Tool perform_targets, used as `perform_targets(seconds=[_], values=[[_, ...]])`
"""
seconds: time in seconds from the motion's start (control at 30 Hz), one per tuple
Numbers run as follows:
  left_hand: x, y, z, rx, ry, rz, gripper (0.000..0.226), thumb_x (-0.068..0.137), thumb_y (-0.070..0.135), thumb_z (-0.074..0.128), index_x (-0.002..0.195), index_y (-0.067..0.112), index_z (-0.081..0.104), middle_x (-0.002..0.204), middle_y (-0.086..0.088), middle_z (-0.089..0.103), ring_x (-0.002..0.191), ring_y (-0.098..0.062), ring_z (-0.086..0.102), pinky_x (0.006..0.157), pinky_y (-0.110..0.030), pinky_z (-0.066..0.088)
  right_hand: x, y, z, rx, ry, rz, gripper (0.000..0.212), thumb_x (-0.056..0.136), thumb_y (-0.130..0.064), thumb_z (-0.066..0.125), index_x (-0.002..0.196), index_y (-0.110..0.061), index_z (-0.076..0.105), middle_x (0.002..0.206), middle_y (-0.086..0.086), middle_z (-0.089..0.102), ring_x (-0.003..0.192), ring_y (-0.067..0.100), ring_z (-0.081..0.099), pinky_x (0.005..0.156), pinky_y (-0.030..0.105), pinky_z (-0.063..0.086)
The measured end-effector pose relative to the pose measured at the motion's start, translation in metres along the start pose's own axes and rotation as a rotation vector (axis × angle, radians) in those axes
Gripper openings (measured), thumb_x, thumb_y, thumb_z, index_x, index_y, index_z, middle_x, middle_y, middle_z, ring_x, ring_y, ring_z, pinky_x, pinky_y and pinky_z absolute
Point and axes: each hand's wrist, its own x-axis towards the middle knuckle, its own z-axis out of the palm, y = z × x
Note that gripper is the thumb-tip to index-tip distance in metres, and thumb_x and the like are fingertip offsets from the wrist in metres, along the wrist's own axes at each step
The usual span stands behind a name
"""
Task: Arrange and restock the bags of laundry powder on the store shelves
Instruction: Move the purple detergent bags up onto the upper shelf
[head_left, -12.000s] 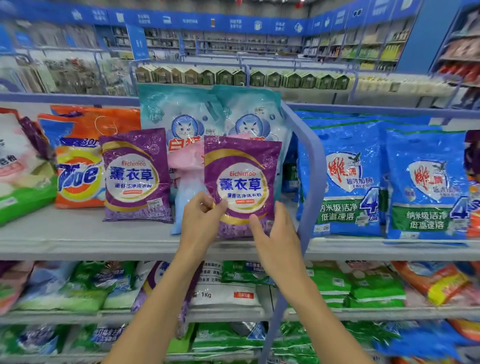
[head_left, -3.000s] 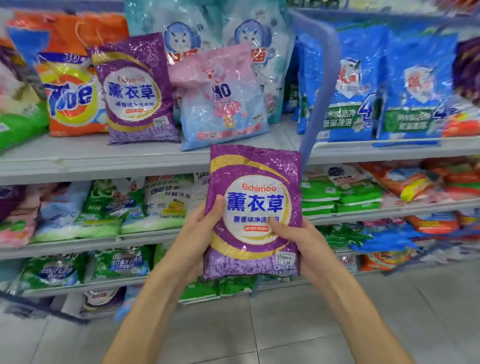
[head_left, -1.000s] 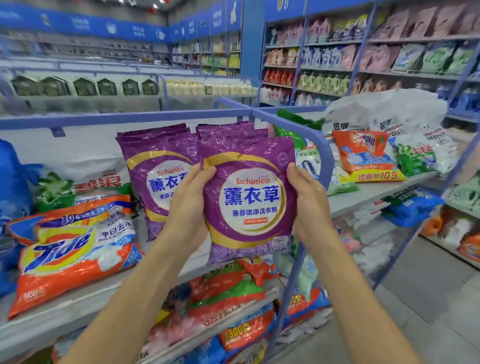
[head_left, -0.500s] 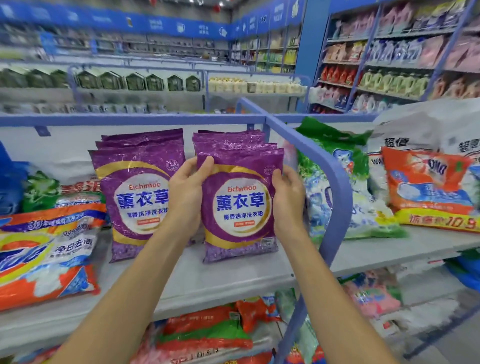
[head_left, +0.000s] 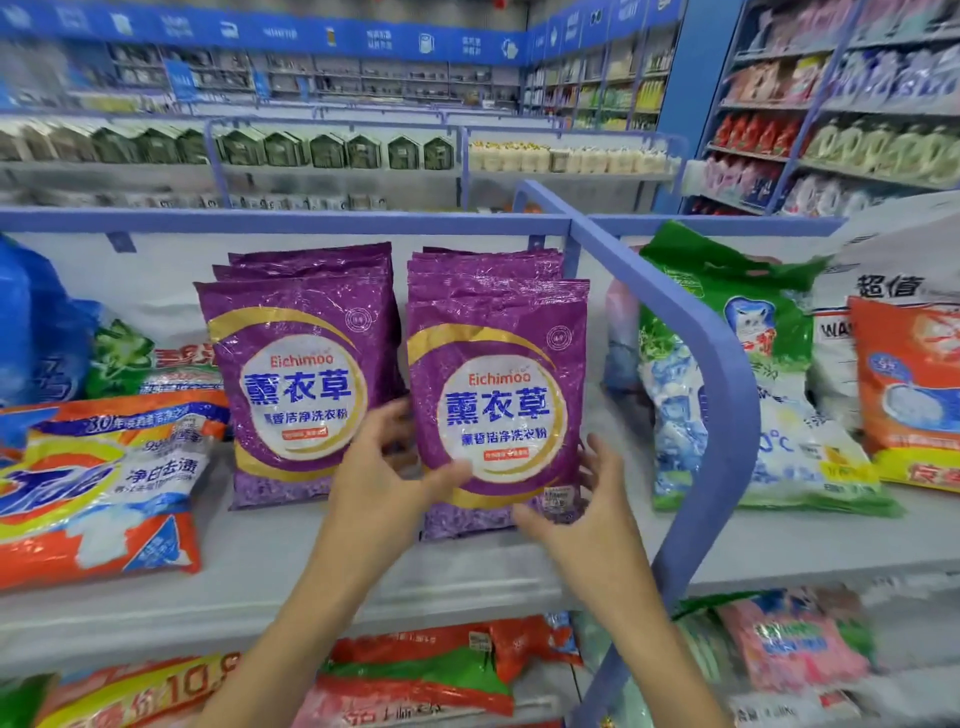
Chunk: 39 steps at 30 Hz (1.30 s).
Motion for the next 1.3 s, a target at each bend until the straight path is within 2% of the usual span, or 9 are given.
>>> perform_targets(seconds=[0.1, 0.2, 0.3, 0.4, 0.5, 0.73, 0.9, 1.13, 1.3], values=[[-0.016, -0.016, 0.005, 0.258, -0.157, -0.104, 0.067, 0.064, 0.021, 0.096, 0.115, 0.036, 0.054, 0.104, 0.014, 0.071, 0.091, -0.002, 0.067, 0.075, -0.024, 0.054, 0.001, 0.012, -0.002, -0.17, -0.009, 0.016, 0.092, 0.081, -0.008, 0.081, 0.153, -0.03, 0.029, 0.141, -0.009, 0.056, 0.123, 0.009, 0.059, 0.091, 0.022, 0.047], [-0.011, -0.022, 0.011, 0.409, -0.055, -0.044, 0.046, 0.065, 0.015, 0.092, 0.096, 0.029, 0.062, 0.085, 0.014, 0.073, 0.078, -0.005, 0.067, 0.062, -0.019, 0.047, 0.008, 0.015, 0.001, -0.203, 0.047, -0.022, 0.083, 0.081, -0.005, 0.079, 0.147, -0.034, 0.037, 0.135, -0.011, 0.058, 0.121, 0.012, 0.059, 0.089, 0.027, 0.048], [-0.003, -0.018, 0.015, 0.395, 0.017, 0.001, 0.046, 0.063, 0.01, 0.094, 0.092, 0.026, 0.062, 0.081, 0.016, 0.07, 0.074, 0.006, 0.062, 0.056, -0.01, 0.04, 0.014, 0.014, 0.004, -0.217, 0.064, -0.073, 0.079, 0.082, -0.003, 0.077, 0.143, -0.037, 0.042, 0.13, -0.015, 0.055, 0.116, 0.006, 0.056, 0.081, 0.014, 0.042], [-0.001, -0.021, 0.015, 0.419, 0.023, -0.014, 0.046, 0.063, 0.015, 0.095, 0.093, 0.024, 0.062, 0.082, 0.014, 0.071, 0.077, -0.001, 0.065, 0.063, -0.021, 0.048, 0.017, 0.016, 0.004, -0.231, 0.041, -0.07, 0.075, 0.084, -0.006, 0.077, 0.145, -0.035, 0.044, 0.129, -0.017, 0.054, 0.113, 0.003, 0.054, 0.074, 0.005, 0.04], [0.0, -0.024, 0.014, 0.449, 0.032, -0.031, 0.045, 0.063, 0.018, 0.095, 0.095, 0.021, 0.063, 0.084, 0.012, 0.072, 0.078, -0.006, 0.067, 0.071, -0.033, 0.056, 0.018, 0.018, 0.002, -0.235, 0.014, -0.059, 0.071, 0.086, -0.013, 0.078, 0.145, -0.033, 0.044, 0.134, -0.014, 0.057, 0.121, 0.009, 0.057, 0.088, 0.018, 0.046], [-0.011, -0.022, 0.011, 0.562, 0.014, 0.072, 0.028, 0.079, 0.022, 0.082, 0.101, 0.016, 0.065, 0.085, 0.004, 0.071, 0.081, -0.017, 0.066, 0.069, -0.03, 0.05, 0.0, 0.01, 0.004, -0.335, 0.054, -0.095, 0.073, 0.092, -0.018, 0.071, 0.153, -0.029, 0.033, 0.141, -0.007, 0.052, 0.127, 0.016, 0.056, 0.1, 0.038, 0.052], [-0.037, -0.019, -0.011, 0.639, -0.038, 0.155, 0.055, 0.093, 0.035, 0.069, 0.143, 0.027, 0.05, 0.121, 0.007, 0.068, 0.116, -0.015, 0.061, 0.092, -0.03, 0.047, -0.03, 0.001, 0.006, -0.424, 0.062, -0.137, 0.073, 0.1, -0.037, 0.06, 0.161, -0.028, 0.021, 0.16, -0.006, 0.037, 0.147, 0.015, 0.035, 0.117, 0.043, 0.04], [-0.103, -0.027, -0.088, 0.866, -0.014, 0.197, 0.067, 0.102, 0.059, 0.04, 0.159, 0.028, 0.027, 0.158, 0.005, 0.042, 0.149, -0.02, 0.028, 0.122, -0.036, 0.026, -0.091, -0.028, 0.043, -0.553, -0.014, -0.172, 0.059, 0.103, -0.04, 0.053, 0.157, -0.02, 0.038, 0.166, -0.005, 0.03, 0.153, 0.014, 0.021, 0.124, 0.037, 0.023], [-0.169, -0.053, -0.165, 0.975, 0.049, 0.125, 0.066, 0.104, 0.056, 0.037, 0.16, 0.024, 0.027, 0.162, 0.004, 0.035, 0.151, -0.021, 0.022, 0.124, -0.034, 0.016, -0.152, -0.046, 0.106, -0.606, -0.208, -0.257, 0.063, 0.101, -0.052, 0.05, 0.157, -0.023, 0.038, 0.165, -0.007, 0.031, 0.154, 0.013, 0.021, 0.125, 0.034, 0.021]])
